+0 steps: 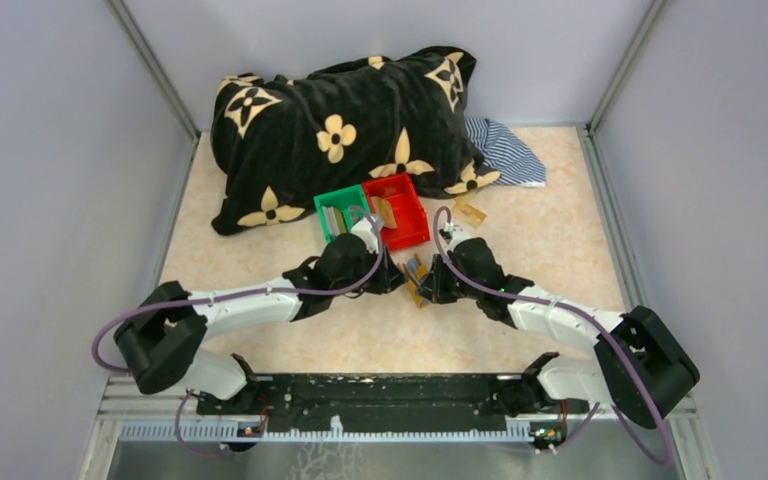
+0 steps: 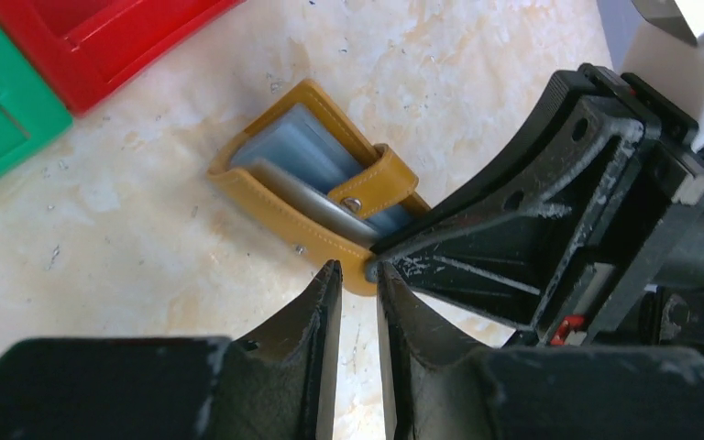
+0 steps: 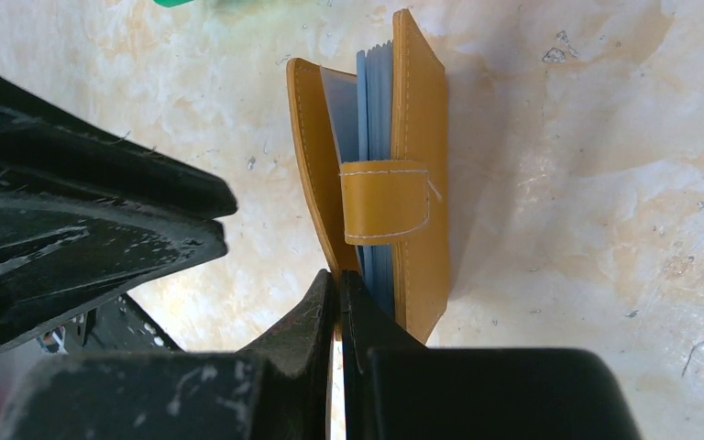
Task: Take the credit cards out of the card holder
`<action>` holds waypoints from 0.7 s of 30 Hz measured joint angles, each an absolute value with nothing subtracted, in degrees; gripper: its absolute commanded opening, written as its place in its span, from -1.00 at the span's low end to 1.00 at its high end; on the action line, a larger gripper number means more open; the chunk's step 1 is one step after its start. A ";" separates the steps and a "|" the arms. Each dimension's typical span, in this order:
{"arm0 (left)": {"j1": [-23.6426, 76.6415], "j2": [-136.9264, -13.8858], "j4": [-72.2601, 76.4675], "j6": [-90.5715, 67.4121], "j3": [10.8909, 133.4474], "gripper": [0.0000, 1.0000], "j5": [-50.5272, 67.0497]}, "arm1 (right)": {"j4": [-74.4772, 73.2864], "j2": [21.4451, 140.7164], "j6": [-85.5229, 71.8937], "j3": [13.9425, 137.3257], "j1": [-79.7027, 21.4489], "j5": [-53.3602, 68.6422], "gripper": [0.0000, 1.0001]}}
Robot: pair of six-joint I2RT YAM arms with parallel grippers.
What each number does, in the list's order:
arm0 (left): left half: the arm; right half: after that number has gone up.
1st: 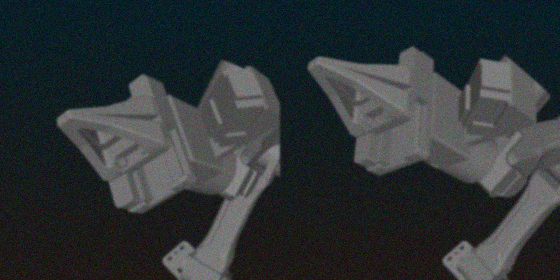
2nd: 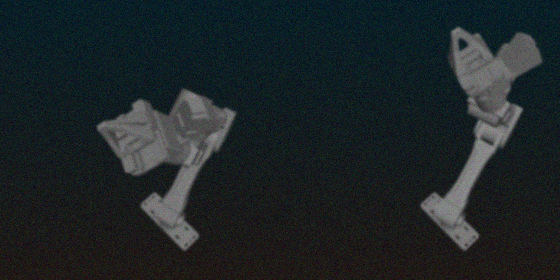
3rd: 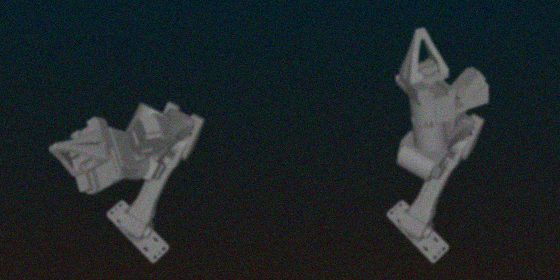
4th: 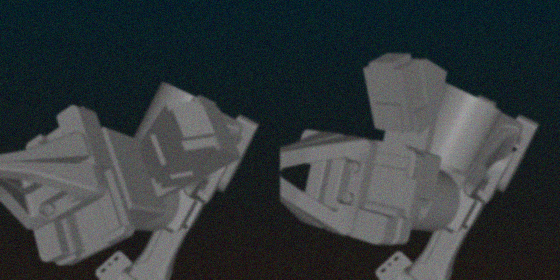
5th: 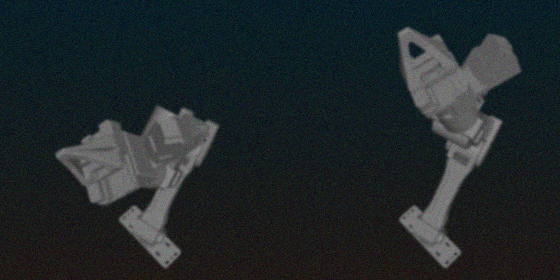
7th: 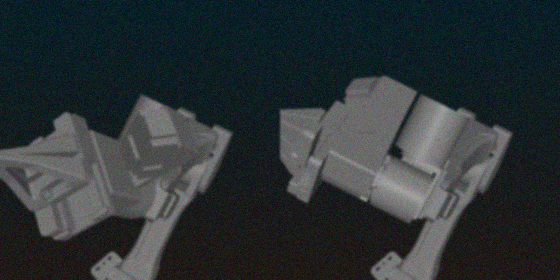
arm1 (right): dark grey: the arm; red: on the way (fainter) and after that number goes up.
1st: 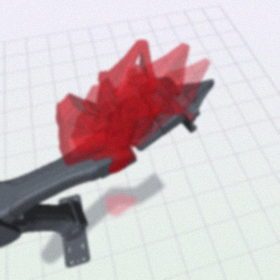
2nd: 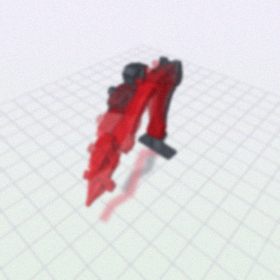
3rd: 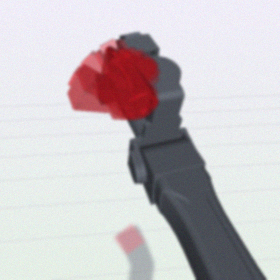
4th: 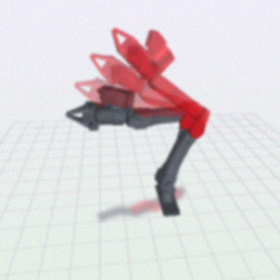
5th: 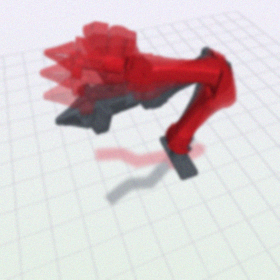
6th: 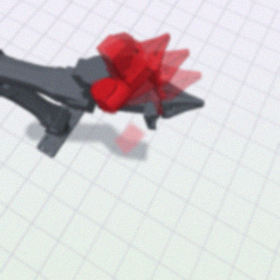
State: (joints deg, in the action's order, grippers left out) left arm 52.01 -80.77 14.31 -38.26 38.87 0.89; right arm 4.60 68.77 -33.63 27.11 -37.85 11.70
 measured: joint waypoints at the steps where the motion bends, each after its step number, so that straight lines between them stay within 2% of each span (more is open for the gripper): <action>1: 52.01 -81.73 14.79 -38.26 39.44 -0.46 0.89 | 4.60 68.77 -33.63 27.11 -37.85 11.68 -1.00; 11: 52.01 -91.11 16.78 -37.82 43.13 -0.47 0.47 | 4.62 69.21 -33.61 27.05 -37.87 11.46 -1.00; 21: 52.03 -92.88 15.59 -36.64 46.96 -0.48 -1.13 | 6.46 70.37 -33.61 26.98 -37.87 11.25 -1.00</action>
